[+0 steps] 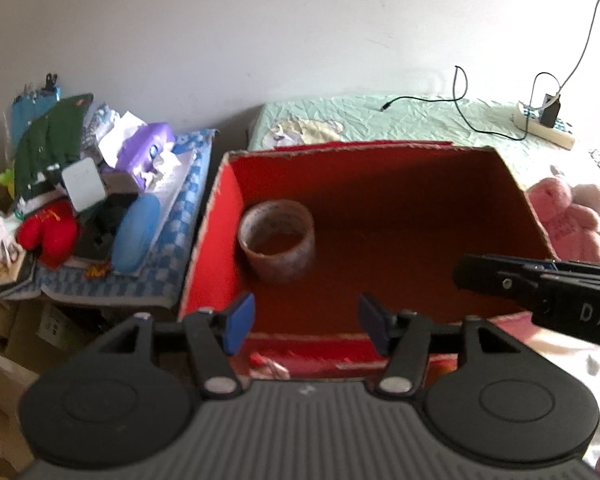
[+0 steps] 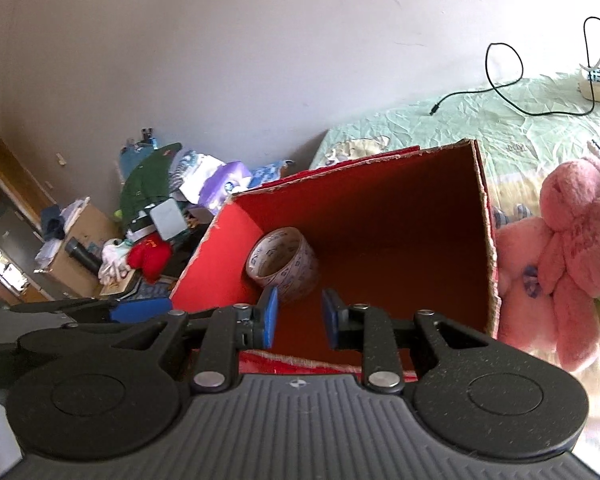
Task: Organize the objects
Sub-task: 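Raise the open right tool out of the red box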
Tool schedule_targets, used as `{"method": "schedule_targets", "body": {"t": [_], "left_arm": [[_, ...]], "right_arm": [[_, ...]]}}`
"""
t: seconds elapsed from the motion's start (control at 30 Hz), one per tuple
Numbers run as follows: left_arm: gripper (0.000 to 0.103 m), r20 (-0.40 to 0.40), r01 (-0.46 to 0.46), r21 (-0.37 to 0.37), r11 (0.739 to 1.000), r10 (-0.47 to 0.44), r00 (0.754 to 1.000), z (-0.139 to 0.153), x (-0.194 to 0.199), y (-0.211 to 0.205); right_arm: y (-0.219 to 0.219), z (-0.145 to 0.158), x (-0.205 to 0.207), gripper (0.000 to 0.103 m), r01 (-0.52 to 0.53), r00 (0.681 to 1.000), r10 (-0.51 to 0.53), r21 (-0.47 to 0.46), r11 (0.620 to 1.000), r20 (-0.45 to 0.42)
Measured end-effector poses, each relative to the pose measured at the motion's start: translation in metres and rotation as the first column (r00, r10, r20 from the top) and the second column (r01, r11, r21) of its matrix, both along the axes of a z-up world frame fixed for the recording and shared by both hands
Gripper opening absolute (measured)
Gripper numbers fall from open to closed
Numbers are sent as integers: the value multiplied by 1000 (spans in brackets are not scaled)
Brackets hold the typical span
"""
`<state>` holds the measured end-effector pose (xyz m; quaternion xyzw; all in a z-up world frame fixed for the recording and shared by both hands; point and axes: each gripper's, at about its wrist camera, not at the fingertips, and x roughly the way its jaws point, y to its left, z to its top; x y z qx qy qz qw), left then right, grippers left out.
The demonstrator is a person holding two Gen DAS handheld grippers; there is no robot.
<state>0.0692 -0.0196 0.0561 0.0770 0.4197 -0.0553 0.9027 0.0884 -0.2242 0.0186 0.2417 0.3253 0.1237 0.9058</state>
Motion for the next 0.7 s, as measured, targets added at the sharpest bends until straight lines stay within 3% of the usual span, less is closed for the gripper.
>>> {"method": "schedule_targets", "body": {"t": [0.2,0.33,0.43,0.6,0.7], "left_arm": [[63,-26,8,-38,999,-9,1000,-7,-21,-7],[72,-61,28,-94,995,-34,998,-16,-34,-10],[73,-82,44,-99,994,-52,995,-26,-45,-13],[72,-153,111,-138,984,-132,979,-45,-62,-21],[73,-200,185,-175,967,-219,955,-54,-76,-31]], "right_arm": [[-19,-5,-22,28,-34,999,32,64,997,25],[-29,-10,-36,28,-58,998,55,90,994,41],[-37,-18,-44,28,-72,997,68,114,991,36],[-52,-38,-53,29,-92,994,100,183,979,-37],[-58,-55,-54,31,-101,984,128,207,973,-124]]}}
